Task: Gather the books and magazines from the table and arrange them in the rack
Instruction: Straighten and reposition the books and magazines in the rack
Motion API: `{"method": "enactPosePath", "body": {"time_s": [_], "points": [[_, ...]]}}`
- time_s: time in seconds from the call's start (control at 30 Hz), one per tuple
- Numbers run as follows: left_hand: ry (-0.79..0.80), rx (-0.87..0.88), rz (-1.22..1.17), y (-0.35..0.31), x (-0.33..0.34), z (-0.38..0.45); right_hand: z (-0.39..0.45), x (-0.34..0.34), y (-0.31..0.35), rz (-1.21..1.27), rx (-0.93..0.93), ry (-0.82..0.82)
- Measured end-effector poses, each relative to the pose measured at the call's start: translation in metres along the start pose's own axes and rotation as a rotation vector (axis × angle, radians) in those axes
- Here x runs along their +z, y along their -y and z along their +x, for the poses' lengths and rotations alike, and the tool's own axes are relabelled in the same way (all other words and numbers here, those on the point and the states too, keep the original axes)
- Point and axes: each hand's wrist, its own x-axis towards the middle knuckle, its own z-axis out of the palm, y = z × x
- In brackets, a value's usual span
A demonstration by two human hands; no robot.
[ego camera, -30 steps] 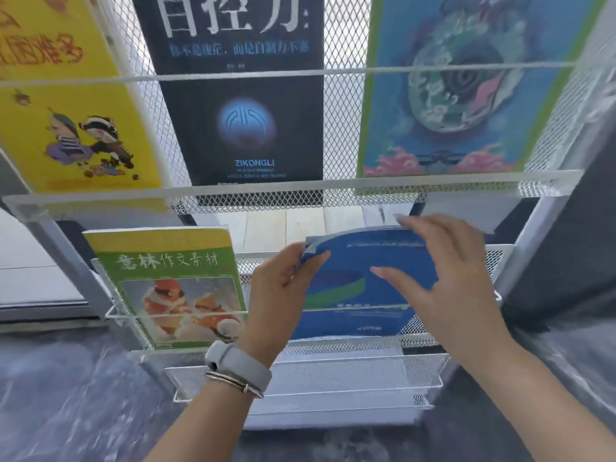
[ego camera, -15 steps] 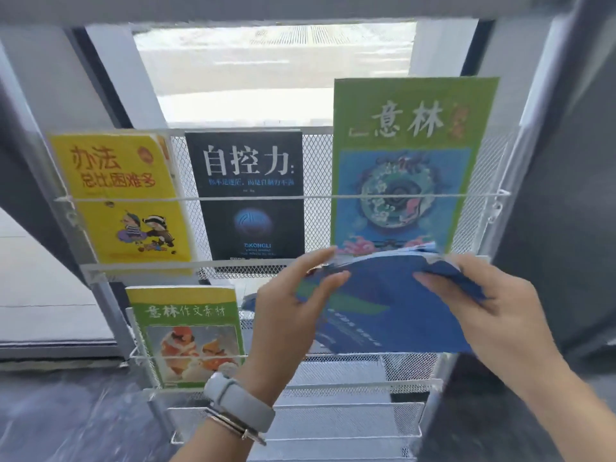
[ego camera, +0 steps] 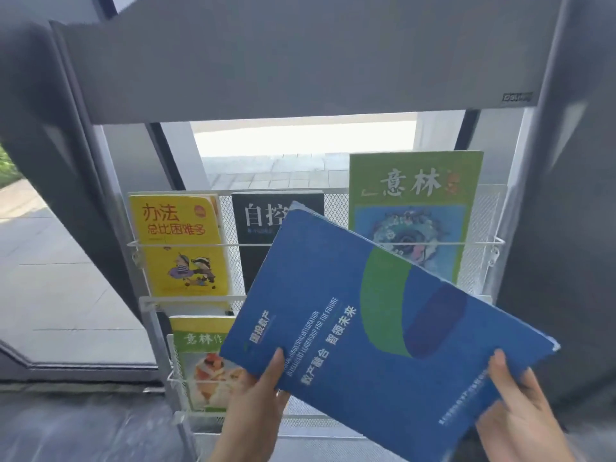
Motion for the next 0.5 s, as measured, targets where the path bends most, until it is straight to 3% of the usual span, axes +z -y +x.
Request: {"method": "enactPosePath", "body": {"time_s": [0.13, 0.33, 0.5], "points": [[0.102, 0.129, 0.086, -0.03, 0.007, 0.006, 0.012, -0.018, -0.022, -0.137, 0.064, 0.054], [0.247, 0.237, 0.476, -0.056, 0.022, 0.022, 0.048, -0.002, -0.021, -1.01, 0.02, 0.259], [0.257, 0.313, 0.542, -0.045, 0.033, 0.037, 0.075, 0.026, -0.032, -1.063, -0.213, 0.335]]}}
